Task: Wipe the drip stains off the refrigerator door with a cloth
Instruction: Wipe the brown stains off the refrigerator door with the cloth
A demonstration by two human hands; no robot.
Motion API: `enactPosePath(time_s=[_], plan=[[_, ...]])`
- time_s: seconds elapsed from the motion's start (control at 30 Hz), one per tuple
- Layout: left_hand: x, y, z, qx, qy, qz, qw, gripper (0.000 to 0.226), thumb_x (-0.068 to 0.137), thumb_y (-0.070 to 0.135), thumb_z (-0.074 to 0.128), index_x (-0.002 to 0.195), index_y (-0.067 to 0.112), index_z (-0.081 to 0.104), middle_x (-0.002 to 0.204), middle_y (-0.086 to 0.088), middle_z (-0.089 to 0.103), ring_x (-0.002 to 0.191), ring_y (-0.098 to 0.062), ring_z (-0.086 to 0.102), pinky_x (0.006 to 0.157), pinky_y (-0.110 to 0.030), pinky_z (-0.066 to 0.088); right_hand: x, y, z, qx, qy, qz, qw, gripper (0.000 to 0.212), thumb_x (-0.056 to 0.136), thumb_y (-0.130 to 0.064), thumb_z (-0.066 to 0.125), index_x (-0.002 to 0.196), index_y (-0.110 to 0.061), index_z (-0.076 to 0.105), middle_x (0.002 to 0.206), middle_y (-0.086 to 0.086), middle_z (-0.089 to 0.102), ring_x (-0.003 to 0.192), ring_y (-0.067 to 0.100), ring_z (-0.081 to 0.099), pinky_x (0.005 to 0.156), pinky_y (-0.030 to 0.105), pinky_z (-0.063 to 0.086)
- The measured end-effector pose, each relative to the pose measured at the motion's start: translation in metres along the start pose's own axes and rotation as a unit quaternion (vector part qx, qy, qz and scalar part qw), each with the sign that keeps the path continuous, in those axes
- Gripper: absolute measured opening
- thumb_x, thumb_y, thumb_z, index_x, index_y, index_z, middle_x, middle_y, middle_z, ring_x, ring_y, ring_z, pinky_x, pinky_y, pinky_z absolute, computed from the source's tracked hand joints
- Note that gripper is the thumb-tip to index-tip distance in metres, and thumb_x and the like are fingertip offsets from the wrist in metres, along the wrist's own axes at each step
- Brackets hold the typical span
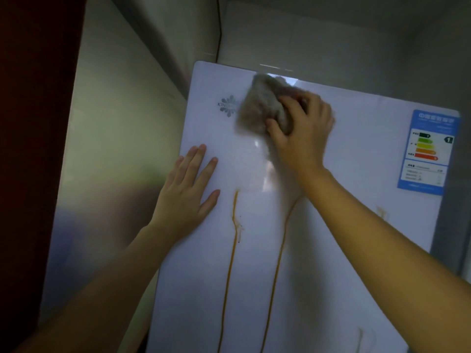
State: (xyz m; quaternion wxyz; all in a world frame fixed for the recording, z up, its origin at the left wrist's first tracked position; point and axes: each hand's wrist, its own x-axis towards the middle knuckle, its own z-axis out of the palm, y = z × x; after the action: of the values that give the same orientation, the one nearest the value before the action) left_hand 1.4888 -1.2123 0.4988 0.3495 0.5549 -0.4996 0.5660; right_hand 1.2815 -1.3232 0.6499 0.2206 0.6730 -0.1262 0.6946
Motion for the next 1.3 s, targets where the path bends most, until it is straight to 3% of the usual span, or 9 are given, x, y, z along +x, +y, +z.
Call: enactPosePath(time_s=[0.1,0.2,0.33,0.47,0.57,0.7,0.83,1.1,1.3], plan=[[0.000,-0.001,0.000,-0.001,0.002,0.004,1.000,0.063,0.104,0.045,0.041,0.157,0.010,0.037,0.167,-0.017,0.024,0.157,-0.031,0.020,0.129,-0.047,0.017,0.028,-0.042,0.030,0.017,-0.045,-0.044,0.998,0.047,0.088,-0.048,0.064,0.130,-0.026,0.065,0.136,0.005,0.055,0.128,0.028,0.045,0.108,0.048,0.035],[-0.001,-0.001,0.002,0.004,0.005,-0.001,1.000,0.063,0.103,0.046,0.042,0.156,0.011,0.038,0.165,-0.018,0.029,0.155,-0.033,0.025,0.129,-0.046,0.017,0.009,-0.076,0.048,0.021,-0.069,-0.119,0.990,0.045,0.087,-0.040,0.071,0.125,-0.016,0.068,0.133,0.015,0.060,0.125,0.036,0.054,0.108,0.042,0.033],[-0.001,-0.001,0.003,0.008,0.009,-0.013,1.000,0.061,0.104,0.048,0.040,0.153,0.011,0.044,0.156,-0.020,0.043,0.148,-0.038,0.037,0.126,-0.048,0.022,-0.028,-0.048,0.029,0.013,-0.099,-0.174,0.980,0.047,0.091,-0.044,0.067,0.130,-0.019,0.066,0.135,0.012,0.058,0.126,0.032,0.047,0.104,0.045,0.037],[0.000,0.002,0.001,0.005,0.009,-0.002,1.000,0.062,0.104,0.044,0.042,0.156,0.010,0.038,0.167,-0.016,0.026,0.157,-0.031,0.021,0.129,-0.047,0.017,-0.007,-0.004,0.007,-0.022,-0.039,-0.084,0.995,0.049,0.086,-0.045,0.071,0.129,-0.023,0.067,0.131,0.010,0.058,0.120,0.027,0.043,0.100,0.042,0.036],[-0.001,0.002,0.001,0.005,0.007,-0.003,1.000,0.063,0.104,0.043,0.042,0.157,0.010,0.036,0.168,-0.016,0.024,0.157,-0.030,0.018,0.129,-0.047,0.016,0.022,-0.016,0.013,-0.003,-0.017,-0.022,1.000,0.046,0.087,-0.046,0.068,0.129,-0.027,0.066,0.132,0.005,0.056,0.121,0.028,0.046,0.102,0.041,0.033],[-0.001,0.001,0.001,0.008,0.000,-0.001,1.000,0.064,0.104,0.044,0.041,0.158,0.011,0.034,0.169,-0.014,0.021,0.158,-0.028,0.016,0.130,-0.046,0.015,0.012,-0.038,0.028,0.011,-0.055,-0.075,0.996,0.049,0.090,-0.047,0.065,0.133,-0.025,0.063,0.137,0.006,0.055,0.127,0.028,0.044,0.106,0.044,0.034],[0.001,0.000,-0.002,0.017,0.004,0.002,1.000,0.063,0.103,0.045,0.043,0.155,0.010,0.040,0.166,-0.016,0.027,0.156,-0.031,0.023,0.127,-0.048,0.021,-0.025,0.001,0.003,-0.015,-0.070,-0.142,0.987,0.050,0.088,-0.046,0.070,0.133,-0.024,0.065,0.134,0.008,0.058,0.123,0.032,0.050,0.100,0.045,0.038],[0.027,0.010,-0.005,0.055,0.016,0.005,0.998,0.057,0.101,0.045,0.043,0.142,0.006,0.056,0.159,-0.022,0.039,0.146,-0.041,0.040,0.121,-0.055,0.026,-0.037,0.078,-0.060,-0.047,-0.054,-0.011,0.997,0.051,0.088,-0.042,0.067,0.135,-0.022,0.062,0.136,0.009,0.053,0.123,0.033,0.044,0.100,0.045,0.038],[0.089,0.045,-0.002,0.038,-0.014,0.075,0.996,0.063,0.101,0.047,0.037,0.151,0.010,0.045,0.162,-0.020,0.035,0.150,-0.037,0.034,0.123,-0.053,0.024,-0.059,0.081,-0.064,-0.072,-0.085,-0.090,0.990,0.051,0.088,-0.045,0.067,0.133,-0.022,0.065,0.131,0.009,0.057,0.120,0.032,0.048,0.095,0.044,0.041]])
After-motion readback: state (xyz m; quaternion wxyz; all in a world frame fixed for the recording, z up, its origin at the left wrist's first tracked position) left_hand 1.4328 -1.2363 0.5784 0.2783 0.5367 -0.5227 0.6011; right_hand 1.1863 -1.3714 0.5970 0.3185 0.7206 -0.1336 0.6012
